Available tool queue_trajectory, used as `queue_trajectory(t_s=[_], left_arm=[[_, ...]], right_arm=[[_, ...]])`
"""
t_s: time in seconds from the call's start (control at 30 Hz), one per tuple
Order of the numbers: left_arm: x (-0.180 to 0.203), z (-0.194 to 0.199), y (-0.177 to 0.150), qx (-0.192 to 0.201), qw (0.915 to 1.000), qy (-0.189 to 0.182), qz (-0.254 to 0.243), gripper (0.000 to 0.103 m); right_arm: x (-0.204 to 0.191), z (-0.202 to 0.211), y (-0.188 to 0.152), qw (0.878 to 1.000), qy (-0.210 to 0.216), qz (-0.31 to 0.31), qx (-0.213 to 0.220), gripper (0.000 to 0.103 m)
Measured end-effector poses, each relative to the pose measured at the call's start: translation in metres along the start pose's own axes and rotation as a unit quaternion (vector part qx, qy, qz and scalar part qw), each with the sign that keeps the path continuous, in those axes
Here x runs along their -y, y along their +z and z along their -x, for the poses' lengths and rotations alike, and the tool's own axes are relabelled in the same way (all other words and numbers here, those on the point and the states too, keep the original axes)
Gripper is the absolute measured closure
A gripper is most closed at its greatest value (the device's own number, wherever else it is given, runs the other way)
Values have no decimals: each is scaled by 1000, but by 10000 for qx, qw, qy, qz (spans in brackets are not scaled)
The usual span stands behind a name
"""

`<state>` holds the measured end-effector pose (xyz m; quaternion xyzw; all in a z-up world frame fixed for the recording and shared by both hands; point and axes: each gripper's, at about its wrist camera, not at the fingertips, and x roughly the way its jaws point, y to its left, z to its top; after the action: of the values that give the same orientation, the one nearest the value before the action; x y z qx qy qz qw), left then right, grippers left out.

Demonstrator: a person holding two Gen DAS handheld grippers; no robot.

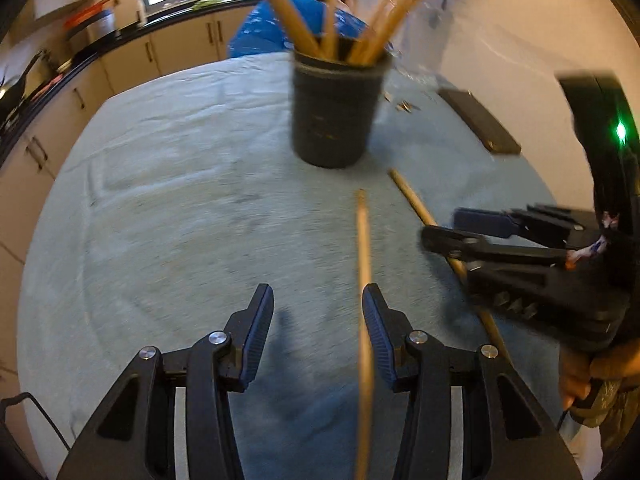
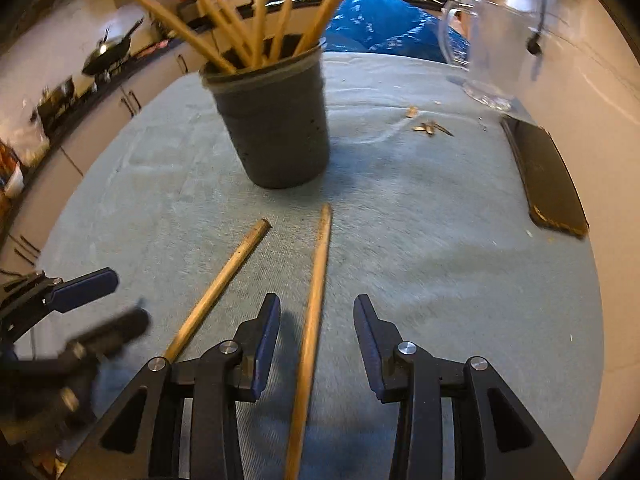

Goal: Organize utensils
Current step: 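Close the left gripper on a chopstick while the right gripper grasps the last one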

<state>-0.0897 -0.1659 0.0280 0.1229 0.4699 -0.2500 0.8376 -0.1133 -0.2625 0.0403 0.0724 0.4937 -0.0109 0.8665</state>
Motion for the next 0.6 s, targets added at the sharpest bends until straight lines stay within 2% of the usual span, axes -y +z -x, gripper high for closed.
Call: queue_trajectory(t_s=[0.03, 0.13, 0.17, 0.2, 0.23, 0.3, 0.5, 0.6], left_arm=[[7, -4, 1, -26, 9999, 19, -98, 58], [16, -13, 2, -87, 9996, 90, -254, 58], [18, -17, 2, -146, 9995, 110, -257, 62], [19, -21, 2, -201, 9995, 115, -236, 68], [19, -25, 1, -272, 9993, 113, -210, 83], [16, -28, 2, -227, 9995, 179, -149, 96], [-17, -19, -12, -443, 9975, -57, 545, 96], [-29, -7, -24, -640, 9957, -217, 626, 96]], right_arm=[[-2, -5, 2, 10000, -55, 56, -25, 63], [-4, -9, 4, 9997, -221, 91, 5, 77], [-1, -9, 4, 9997, -224, 38, 5, 83], [2, -8, 4, 9998, -204, -43, -7, 90], [6, -8, 4, 9997, -185, -127, -17, 92], [14, -7, 3, 9995, -123, -276, -26, 94], [20, 2, -9, 9984, 95, -529, -190, 95], [22, 10, -19, 9972, 207, -574, -436, 95]])
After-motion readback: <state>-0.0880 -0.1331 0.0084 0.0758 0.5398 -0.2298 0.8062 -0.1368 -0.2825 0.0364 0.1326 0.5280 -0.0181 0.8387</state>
